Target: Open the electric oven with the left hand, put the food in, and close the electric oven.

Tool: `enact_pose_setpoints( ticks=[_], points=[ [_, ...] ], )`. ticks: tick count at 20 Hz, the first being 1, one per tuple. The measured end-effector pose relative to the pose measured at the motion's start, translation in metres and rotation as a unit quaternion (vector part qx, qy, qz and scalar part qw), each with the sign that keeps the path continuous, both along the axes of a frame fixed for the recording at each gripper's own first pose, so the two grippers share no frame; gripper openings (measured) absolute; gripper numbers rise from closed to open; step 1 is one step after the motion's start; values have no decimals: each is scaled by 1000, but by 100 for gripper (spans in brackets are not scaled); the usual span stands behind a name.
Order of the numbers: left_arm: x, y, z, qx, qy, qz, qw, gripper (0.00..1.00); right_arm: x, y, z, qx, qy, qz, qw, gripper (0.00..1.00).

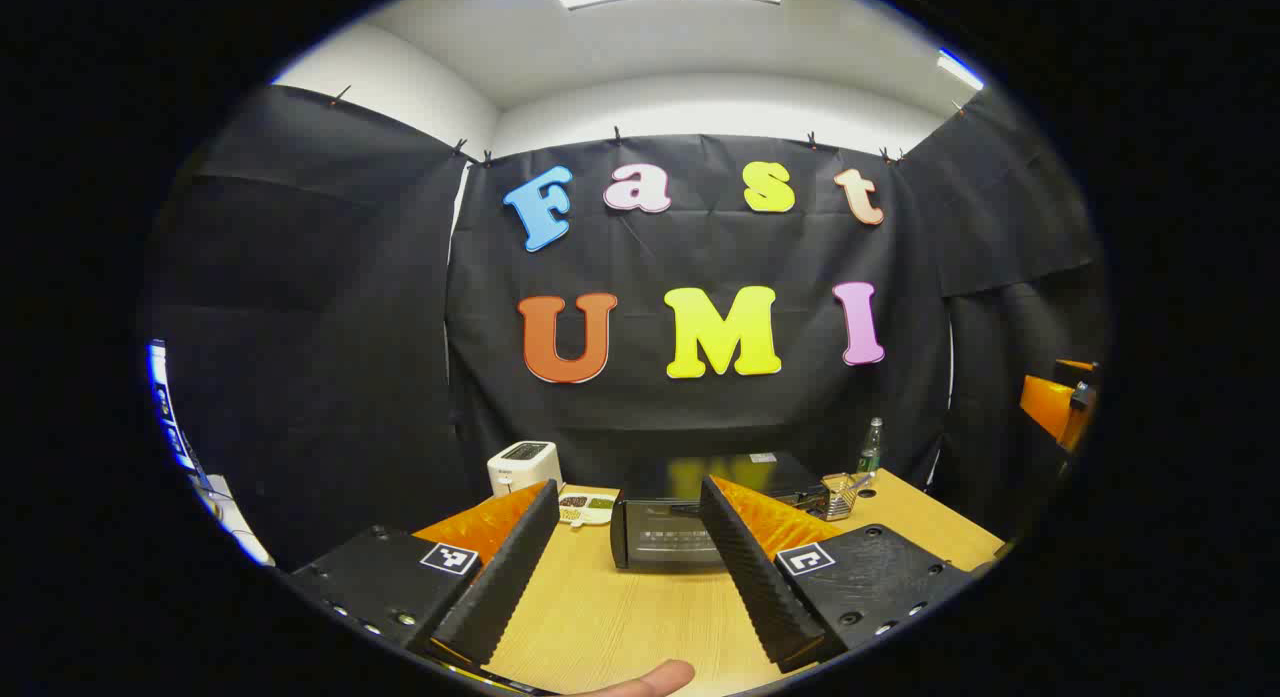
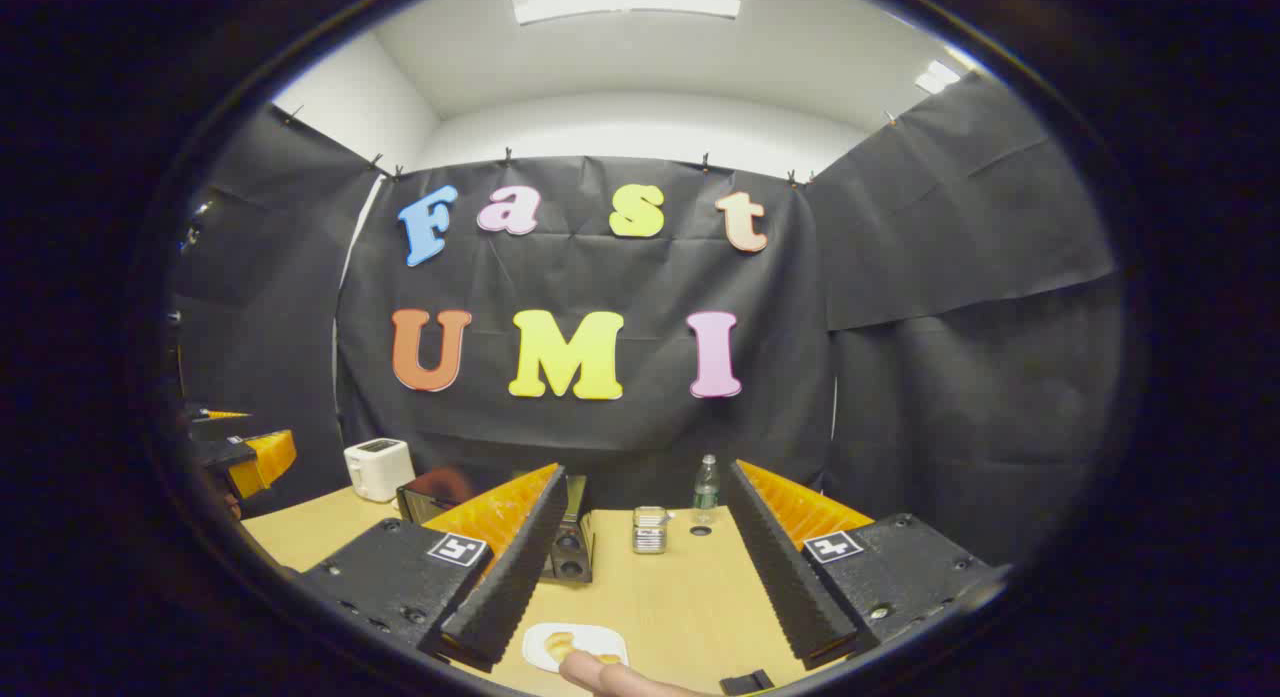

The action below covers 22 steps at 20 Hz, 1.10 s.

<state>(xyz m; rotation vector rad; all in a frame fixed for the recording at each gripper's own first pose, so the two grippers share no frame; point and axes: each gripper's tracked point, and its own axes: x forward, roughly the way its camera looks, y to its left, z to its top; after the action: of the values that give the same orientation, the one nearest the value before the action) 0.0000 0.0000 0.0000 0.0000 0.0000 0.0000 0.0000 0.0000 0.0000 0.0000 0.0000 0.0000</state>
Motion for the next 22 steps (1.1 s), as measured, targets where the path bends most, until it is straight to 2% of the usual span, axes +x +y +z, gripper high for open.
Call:
enact_pose_setpoints(
  ticks=[1, 10, 15, 20, 22],
  points=[
    [0, -1, -3, 1, 3, -2, 1000, 93, 0, -1, -1, 1, 2, 2, 1000, 96],
    [15, -13, 1, -24, 1, -35, 999, 93, 12, -20, -20, 15, 23, -1, 1000, 96],
    [35, -19, 14, -9, -3, -40, 999, 93, 23, -39, -8, 8, 7, -19, 1000, 96],
    [72, -37, 19, -33, -10, -54, 998, 93, 35, -53, -3, 16, -1, -28, 999, 96],
    [96, -59, 11, -55, -10, -83, 995, 93, 38, -53, -3, 17, -3, -23, 1000, 96]
  ],
)
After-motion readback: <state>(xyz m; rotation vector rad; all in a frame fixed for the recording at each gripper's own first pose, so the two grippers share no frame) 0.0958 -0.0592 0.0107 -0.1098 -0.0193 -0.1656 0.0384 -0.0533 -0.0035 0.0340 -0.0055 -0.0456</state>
